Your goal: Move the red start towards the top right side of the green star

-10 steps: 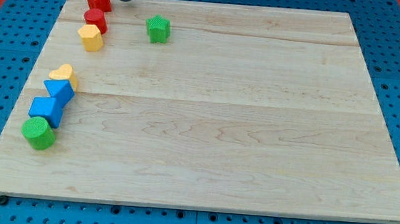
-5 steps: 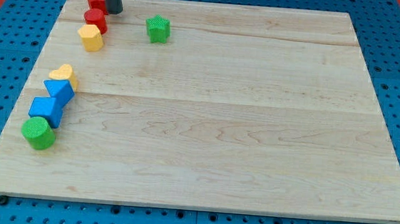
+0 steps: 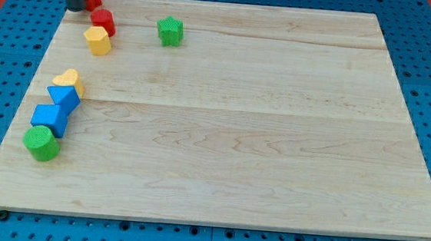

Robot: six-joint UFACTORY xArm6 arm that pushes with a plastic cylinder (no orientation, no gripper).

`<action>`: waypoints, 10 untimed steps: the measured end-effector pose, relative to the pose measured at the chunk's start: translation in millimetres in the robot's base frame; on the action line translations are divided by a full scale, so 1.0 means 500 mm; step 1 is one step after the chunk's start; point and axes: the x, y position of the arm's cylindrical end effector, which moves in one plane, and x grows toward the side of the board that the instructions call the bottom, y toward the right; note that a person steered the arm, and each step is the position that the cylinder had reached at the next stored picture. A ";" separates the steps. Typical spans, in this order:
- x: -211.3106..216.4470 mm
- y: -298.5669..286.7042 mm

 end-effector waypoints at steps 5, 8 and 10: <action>-0.060 0.124; -0.028 0.335; -0.027 0.524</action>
